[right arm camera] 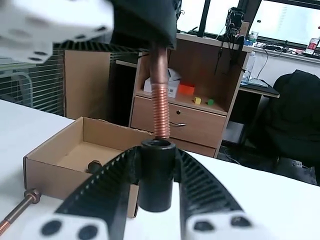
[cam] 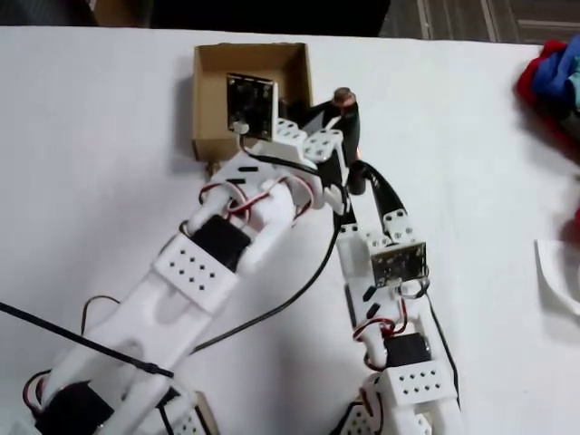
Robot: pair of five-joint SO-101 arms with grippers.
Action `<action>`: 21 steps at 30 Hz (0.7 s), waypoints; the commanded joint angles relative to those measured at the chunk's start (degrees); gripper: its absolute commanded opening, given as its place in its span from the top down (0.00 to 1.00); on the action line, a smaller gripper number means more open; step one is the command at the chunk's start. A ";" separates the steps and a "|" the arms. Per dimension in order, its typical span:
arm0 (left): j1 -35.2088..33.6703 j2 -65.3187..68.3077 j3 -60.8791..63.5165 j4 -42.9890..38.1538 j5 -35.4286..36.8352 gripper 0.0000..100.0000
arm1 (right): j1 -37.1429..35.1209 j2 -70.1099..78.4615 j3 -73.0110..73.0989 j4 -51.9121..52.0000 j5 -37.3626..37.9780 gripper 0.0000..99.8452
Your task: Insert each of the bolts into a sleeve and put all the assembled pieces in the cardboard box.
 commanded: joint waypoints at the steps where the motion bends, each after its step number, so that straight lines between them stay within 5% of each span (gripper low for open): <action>1: 1.23 -3.08 -2.59 2.81 -5.10 0.97 | 0.22 0.13 0.62 -0.04 0.09 0.98; 21: 1.93 -5.45 -3.03 4.04 -7.47 0.97 | -0.13 0.22 0.62 3.38 -0.09 0.98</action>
